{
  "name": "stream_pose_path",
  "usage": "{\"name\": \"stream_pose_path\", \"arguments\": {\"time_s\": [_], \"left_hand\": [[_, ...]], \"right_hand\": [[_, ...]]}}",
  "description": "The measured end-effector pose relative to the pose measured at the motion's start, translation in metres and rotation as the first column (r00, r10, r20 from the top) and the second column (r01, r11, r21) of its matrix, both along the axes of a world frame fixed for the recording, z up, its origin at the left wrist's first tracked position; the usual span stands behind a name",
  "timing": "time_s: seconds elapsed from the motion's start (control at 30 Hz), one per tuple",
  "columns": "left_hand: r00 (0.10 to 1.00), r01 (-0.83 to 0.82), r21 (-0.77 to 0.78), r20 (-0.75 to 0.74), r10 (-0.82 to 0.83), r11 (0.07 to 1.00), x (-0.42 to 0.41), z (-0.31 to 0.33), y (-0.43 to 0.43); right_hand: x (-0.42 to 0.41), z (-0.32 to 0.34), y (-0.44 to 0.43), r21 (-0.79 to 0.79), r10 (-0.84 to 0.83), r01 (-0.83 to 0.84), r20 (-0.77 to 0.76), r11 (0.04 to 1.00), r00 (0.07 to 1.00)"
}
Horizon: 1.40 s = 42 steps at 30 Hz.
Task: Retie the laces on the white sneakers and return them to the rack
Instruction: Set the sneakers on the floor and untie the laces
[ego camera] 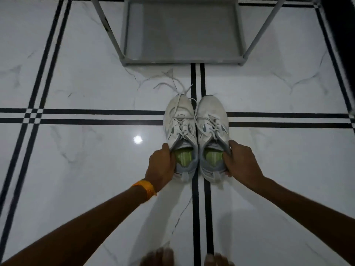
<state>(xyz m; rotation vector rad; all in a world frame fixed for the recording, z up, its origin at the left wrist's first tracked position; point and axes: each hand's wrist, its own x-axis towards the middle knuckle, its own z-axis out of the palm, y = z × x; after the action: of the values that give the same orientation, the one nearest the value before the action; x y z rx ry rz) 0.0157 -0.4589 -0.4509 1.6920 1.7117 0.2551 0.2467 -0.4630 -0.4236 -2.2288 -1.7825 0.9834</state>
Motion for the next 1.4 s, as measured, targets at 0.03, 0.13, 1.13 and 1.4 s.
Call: {"name": "stream_pose_path", "arguments": {"time_s": [0.03, 0.13, 1.13, 1.4], "left_hand": [[1.0, -0.021, 0.025, 0.016, 0.02, 0.999, 0.002, -0.007, -0.002], [0.994, -0.107, 0.144, 0.031, 0.104, 0.984, -0.001, -0.016, -0.002], [0.372, -0.568, -0.251, 0.771, 0.516, 0.784, 0.022, -0.006, 0.031], [0.338, -0.582, -0.277, 0.772, 0.538, 0.765, 0.013, -0.004, 0.035]], "right_hand": [[0.003, -0.006, 0.0, -0.016, 0.009, -0.009, 0.002, 1.0, 1.0], [0.011, -0.018, -0.002, -0.035, 0.092, -0.09, 0.056, 0.995, 0.994], [-0.086, -0.01, 0.038, -0.261, -0.448, 0.452, -0.811, 0.853, 0.377], [-0.088, -0.008, 0.047, -0.293, -0.48, 0.529, -0.839, 0.797, 0.258]]}}
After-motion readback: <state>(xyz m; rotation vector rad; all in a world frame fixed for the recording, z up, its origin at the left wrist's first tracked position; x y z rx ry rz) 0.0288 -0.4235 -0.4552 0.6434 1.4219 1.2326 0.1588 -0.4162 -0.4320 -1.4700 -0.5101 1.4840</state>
